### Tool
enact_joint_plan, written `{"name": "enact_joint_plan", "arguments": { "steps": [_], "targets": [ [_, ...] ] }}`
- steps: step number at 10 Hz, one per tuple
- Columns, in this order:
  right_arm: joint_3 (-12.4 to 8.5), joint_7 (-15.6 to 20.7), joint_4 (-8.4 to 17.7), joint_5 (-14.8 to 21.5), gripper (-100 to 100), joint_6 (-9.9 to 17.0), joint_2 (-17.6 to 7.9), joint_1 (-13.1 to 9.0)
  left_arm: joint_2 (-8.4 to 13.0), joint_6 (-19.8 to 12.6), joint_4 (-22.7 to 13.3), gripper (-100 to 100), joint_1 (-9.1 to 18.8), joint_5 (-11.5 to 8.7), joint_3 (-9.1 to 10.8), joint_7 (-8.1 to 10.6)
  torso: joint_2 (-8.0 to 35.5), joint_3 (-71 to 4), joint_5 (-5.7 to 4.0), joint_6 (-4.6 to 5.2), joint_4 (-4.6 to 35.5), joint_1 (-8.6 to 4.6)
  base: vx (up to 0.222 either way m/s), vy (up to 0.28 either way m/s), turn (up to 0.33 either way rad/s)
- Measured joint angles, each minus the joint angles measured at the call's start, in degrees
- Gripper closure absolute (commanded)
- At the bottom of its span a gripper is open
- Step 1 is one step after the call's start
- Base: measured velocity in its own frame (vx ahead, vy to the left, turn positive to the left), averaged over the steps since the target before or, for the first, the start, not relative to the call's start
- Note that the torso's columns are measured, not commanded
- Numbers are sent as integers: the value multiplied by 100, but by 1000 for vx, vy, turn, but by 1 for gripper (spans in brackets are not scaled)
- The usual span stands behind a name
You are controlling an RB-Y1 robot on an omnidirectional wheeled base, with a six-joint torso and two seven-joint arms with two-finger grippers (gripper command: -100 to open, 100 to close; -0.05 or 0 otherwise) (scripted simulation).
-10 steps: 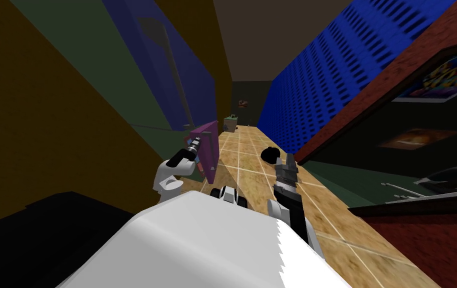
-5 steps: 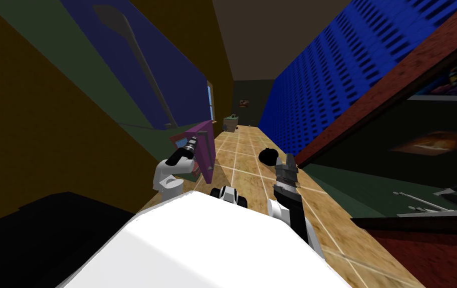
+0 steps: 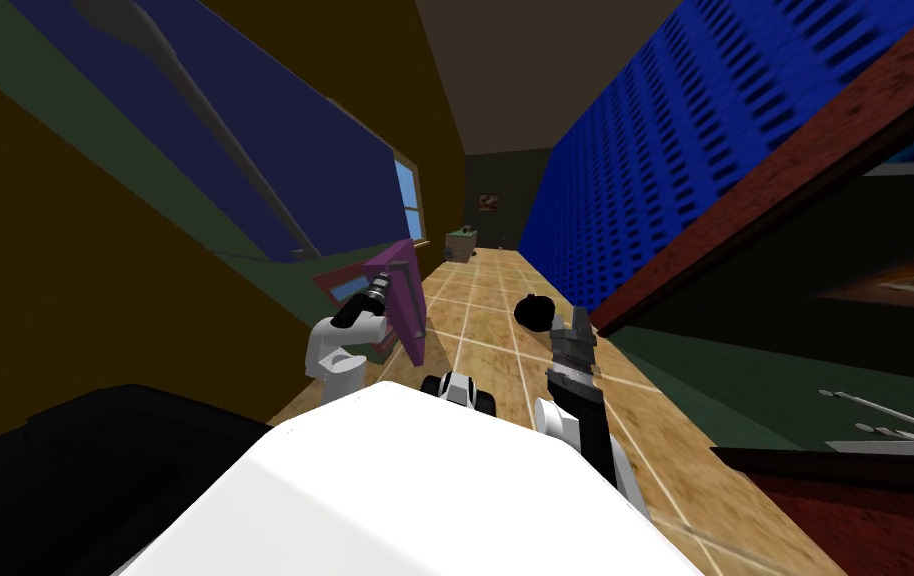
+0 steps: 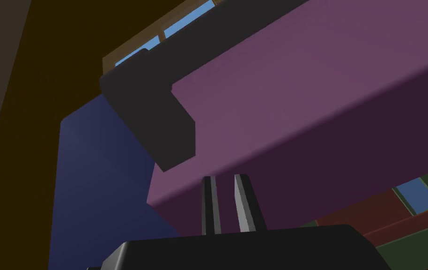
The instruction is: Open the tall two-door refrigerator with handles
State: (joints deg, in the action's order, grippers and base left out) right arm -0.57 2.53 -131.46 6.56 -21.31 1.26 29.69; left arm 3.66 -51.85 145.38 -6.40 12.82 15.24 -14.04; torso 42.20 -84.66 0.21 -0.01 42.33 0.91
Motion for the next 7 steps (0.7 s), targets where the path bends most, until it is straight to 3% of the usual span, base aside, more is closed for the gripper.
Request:
{"name": "enact_joint_plan", "arguments": {
  "steps": [3,7],
  "targets": [
    [-1,0,0,0,0,0,-1,0,265,40,-378,-100,-62,20,-67,16,-65,-58,-52,21,15,-58,14,-15,1],
    [0,0,0,0,0,0,1,1,330,-68,-411,-100,117,94,-19,4,-157,-121,-46,51,-21,-50,80,-75,-20]
  ]
}}
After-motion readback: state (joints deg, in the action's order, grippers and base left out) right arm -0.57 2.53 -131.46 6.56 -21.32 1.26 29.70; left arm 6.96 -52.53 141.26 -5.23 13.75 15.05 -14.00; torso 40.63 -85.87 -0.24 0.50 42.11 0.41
